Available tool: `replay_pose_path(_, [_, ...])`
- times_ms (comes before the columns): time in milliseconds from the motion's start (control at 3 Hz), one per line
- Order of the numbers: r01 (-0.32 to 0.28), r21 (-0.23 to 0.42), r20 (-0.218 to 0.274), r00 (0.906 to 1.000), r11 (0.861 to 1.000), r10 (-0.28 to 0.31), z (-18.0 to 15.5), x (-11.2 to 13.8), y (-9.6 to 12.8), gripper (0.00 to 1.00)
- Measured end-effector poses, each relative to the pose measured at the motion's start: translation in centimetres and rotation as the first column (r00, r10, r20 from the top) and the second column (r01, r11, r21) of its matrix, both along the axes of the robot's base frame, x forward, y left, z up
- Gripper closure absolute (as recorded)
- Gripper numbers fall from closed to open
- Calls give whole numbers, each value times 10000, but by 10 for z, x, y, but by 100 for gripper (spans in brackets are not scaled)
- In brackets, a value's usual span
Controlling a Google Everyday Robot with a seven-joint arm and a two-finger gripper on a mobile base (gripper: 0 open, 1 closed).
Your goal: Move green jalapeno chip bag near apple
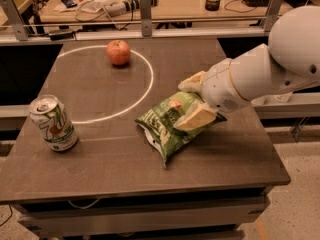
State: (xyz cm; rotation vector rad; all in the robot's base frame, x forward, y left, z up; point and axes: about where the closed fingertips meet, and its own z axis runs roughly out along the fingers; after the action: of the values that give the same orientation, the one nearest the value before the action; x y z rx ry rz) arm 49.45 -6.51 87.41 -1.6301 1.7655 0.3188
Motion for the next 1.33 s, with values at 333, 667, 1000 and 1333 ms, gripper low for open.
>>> replay_pose_path(333, [-436, 45, 644, 9970, 9990, 432, 22, 3, -2, 62])
replay_pose_path(667, [-254, 83, 917, 9955, 9996, 245, 41, 11, -10, 85])
replay_pose_path(1000, [1005, 258, 1025, 9894, 9946, -1027, 54, 24, -33, 100])
replay_pose_path(1333, [2851, 418, 1198, 9501, 9576, -2881, 64, 47, -58, 100])
